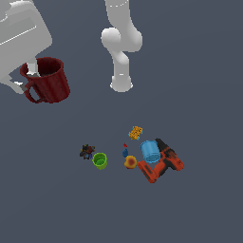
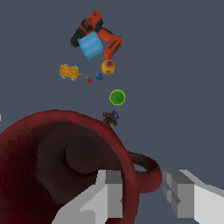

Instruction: Pick up a designated object from a clutter of objects.

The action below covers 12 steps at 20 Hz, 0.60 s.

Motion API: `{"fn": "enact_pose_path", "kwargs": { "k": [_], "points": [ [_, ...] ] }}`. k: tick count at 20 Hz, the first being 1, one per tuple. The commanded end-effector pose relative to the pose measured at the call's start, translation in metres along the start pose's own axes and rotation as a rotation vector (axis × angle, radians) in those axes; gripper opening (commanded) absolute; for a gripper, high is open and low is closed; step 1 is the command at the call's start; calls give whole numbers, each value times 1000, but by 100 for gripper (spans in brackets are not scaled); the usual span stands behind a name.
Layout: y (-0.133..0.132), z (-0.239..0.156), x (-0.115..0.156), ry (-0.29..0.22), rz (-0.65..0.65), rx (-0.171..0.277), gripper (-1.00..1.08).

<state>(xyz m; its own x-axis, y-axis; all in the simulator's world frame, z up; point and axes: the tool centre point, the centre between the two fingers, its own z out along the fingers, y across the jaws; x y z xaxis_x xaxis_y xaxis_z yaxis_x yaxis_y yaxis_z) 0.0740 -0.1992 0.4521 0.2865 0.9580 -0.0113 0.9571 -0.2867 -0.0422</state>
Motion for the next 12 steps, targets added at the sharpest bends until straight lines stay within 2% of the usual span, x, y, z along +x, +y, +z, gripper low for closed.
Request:
{"fn": "enact_pose_path", "kwargs": {
  "k": [1,12],
  "points": [
    [2,-8,-4,0,-1,-2,-100],
    [6,-18,-11,-1,0,-2,-100]
  ]
}}
